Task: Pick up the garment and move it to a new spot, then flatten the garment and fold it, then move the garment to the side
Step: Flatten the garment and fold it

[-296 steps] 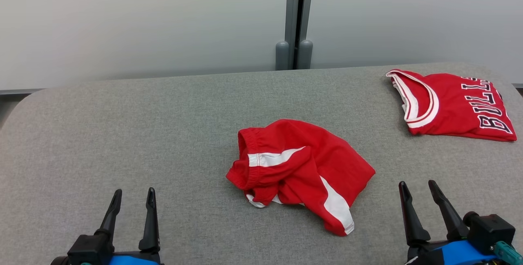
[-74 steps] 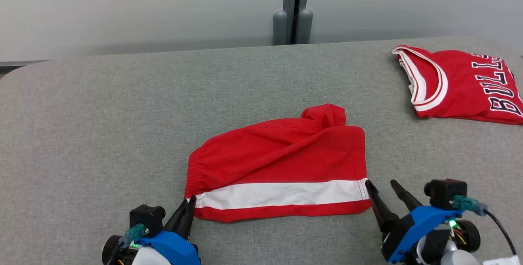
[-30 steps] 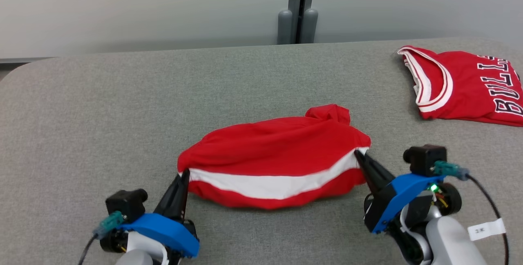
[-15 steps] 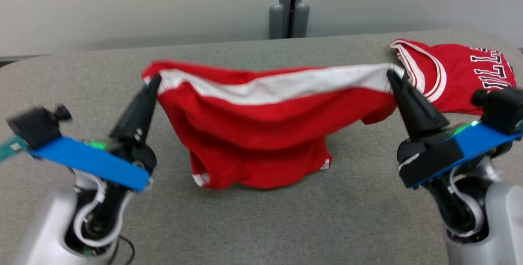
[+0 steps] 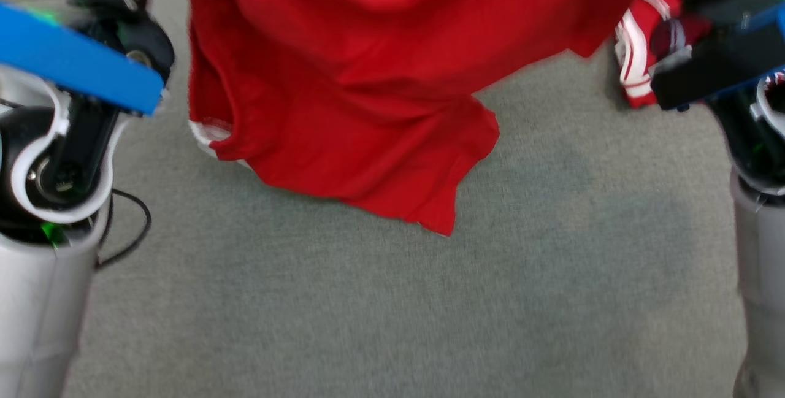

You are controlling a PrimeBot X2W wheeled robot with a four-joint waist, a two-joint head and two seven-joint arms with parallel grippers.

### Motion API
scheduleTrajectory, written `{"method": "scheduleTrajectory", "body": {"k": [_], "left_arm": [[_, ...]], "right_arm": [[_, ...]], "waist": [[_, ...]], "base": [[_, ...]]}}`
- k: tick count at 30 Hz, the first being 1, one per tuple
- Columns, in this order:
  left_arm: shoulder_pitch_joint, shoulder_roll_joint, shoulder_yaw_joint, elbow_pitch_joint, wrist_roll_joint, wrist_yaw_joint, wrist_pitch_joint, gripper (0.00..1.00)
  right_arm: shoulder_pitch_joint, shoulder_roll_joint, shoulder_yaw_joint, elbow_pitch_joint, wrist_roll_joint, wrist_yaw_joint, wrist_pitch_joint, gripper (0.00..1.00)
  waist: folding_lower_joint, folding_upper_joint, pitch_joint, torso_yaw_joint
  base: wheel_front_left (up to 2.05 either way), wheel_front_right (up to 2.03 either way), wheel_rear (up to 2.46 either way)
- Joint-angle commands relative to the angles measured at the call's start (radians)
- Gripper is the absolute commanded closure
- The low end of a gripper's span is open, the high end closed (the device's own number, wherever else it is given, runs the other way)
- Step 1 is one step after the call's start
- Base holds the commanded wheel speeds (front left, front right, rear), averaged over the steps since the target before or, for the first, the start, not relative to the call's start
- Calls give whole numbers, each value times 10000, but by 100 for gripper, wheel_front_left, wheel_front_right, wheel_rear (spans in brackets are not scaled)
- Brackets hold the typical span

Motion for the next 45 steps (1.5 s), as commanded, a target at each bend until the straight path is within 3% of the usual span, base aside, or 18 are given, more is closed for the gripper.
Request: {"method": "scheduleTrajectory", "body": {"k": [1, 6, 7, 11, 15, 21, 28, 33, 41, 45], "left_arm": [[-784, 65, 30, 457, 322, -11, -97, 100], [-2407, 138, 159, 1800, 1071, -222, -616, 100], [-2407, 138, 159, 1800, 1071, -222, -616, 100], [-3670, 256, 173, 2753, 2009, -461, -1530, 100], [-4629, 152, 170, 3446, 2485, -763, -2268, 100], [-4709, -231, 101, 4133, 2381, -1359, -3194, 100], [-2767, -496, -944, 4783, 2219, -1781, -3578, 100], [-613, -210, -2015, 4614, 1754, -1872, -3347, 100], [2629, 975, -3607, 3045, 1302, -1869, -2892, 100], [3898, 1522, -4334, 2401, 1756, -1466, -2431, 100]], "right_arm": [[-1044, -406, 339, 556, -344, 1, -373, 100], [-3209, -832, 1301, 2537, -1352, 1, -2012, 100], [-3209, -832, 1301, 2537, -1352, 1, -2012, 100], [-4593, -461, 1374, 3787, -1415, 1, -3740, 100], [-5641, -576, 1447, 4628, -1726, 1, -5149, 100], [-5799, -857, 2096, 5380, -1129, -1, -5643, 100], [-3898, -1831, 3762, 5883, -29, -1, -4793, 100], [-1952, -2831, 4592, 5288, 1416, 1, -3419, 100], [1531, -4568, 4576, 3272, 2854, 1, -304, 100], [3321, -4919, 3772, 2251, 3154, 1, 1156, 100]], "waist": [[-3, -1, 684, 161], [-3, -1, 1511, -106], [-3, -1, 1511, -106], [-3, -1, 1826, -242], [-3, -1, 1974, -364], [-3, -1, 2060, -406], [-3, -1, 1831, -313], [-3, -1, 1219, -251], [-3, -1, -52, 51], [-3, -1, -592, 192]], "base": [[0, 0, 0], [0, 0, 0], [0, 0, 0], [0, 0, 0], [0, 0, 0], [0, 0, 0], [0, 0, 0], [0, 0, 0], [0, 0, 0], [0, 0, 0]]}}
